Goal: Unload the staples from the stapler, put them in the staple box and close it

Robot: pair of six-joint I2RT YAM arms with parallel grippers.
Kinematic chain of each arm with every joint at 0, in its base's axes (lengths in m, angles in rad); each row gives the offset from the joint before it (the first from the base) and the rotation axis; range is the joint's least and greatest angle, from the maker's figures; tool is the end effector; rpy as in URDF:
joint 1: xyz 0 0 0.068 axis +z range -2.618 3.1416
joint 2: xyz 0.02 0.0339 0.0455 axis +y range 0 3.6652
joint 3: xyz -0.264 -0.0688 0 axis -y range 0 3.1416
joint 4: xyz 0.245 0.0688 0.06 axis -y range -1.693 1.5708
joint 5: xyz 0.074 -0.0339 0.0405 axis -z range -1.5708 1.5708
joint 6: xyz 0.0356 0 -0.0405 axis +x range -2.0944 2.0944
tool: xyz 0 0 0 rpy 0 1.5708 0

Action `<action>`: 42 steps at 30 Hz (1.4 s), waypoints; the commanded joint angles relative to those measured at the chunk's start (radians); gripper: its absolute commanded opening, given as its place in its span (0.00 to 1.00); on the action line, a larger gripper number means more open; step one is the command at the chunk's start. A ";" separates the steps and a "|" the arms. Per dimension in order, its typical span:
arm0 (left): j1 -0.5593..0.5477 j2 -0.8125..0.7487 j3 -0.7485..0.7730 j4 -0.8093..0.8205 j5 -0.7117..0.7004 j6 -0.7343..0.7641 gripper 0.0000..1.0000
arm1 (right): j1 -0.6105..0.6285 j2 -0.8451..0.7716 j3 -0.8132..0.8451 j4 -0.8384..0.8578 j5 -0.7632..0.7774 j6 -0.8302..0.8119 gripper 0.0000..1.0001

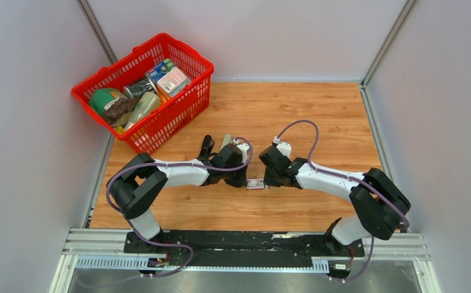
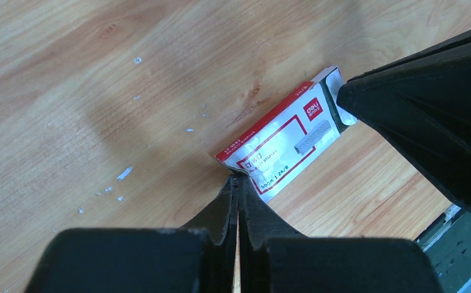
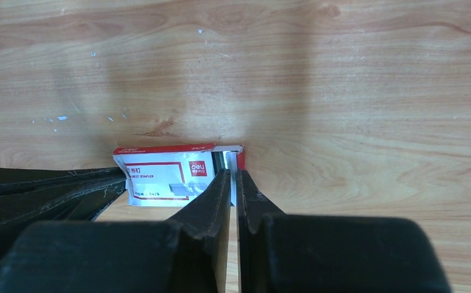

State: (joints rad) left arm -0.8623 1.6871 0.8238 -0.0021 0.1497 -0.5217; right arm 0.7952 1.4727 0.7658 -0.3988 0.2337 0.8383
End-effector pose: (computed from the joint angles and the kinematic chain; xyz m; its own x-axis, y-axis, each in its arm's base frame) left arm 0.2083 -0.2512 0.1454 -0.8351 0.2172 -0.5055 0.4586 0.7823 -0.4215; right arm 0.1936 0.1857 0.1656 -0.8808 0.1348 -0.4538 0.0494 0.9795 0.1951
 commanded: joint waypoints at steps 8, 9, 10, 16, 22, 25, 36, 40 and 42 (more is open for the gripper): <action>-0.012 0.034 -0.026 -0.056 -0.001 0.008 0.00 | -0.001 0.021 -0.010 0.057 -0.023 0.022 0.09; -0.012 0.034 -0.026 -0.056 -0.001 0.008 0.00 | -0.002 0.023 -0.010 0.061 -0.027 0.024 0.09; -0.012 0.036 -0.028 -0.055 -0.001 0.006 0.00 | -0.002 0.023 -0.011 0.063 -0.030 0.024 0.09; -0.012 0.037 -0.023 -0.053 0.002 0.008 0.00 | -0.001 0.021 -0.013 0.077 -0.050 0.031 0.09; -0.012 0.037 -0.025 -0.055 0.001 0.008 0.00 | 0.004 0.028 -0.008 0.087 -0.066 0.035 0.09; -0.012 0.036 -0.025 -0.055 0.002 0.006 0.00 | 0.013 0.035 -0.002 0.094 -0.076 0.039 0.09; -0.014 0.037 -0.025 -0.058 0.001 0.009 0.00 | 0.016 -0.020 0.017 0.009 0.004 0.016 0.12; -0.014 0.034 -0.026 -0.056 0.001 0.009 0.00 | 0.012 -0.057 0.007 -0.020 0.032 0.010 0.15; -0.014 0.033 -0.028 -0.058 0.001 0.009 0.00 | 0.009 -0.068 -0.002 -0.025 0.038 0.010 0.17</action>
State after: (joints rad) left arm -0.8639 1.6871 0.8238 -0.0006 0.1493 -0.5217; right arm 0.8043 1.4532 0.7612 -0.3943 0.2214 0.8551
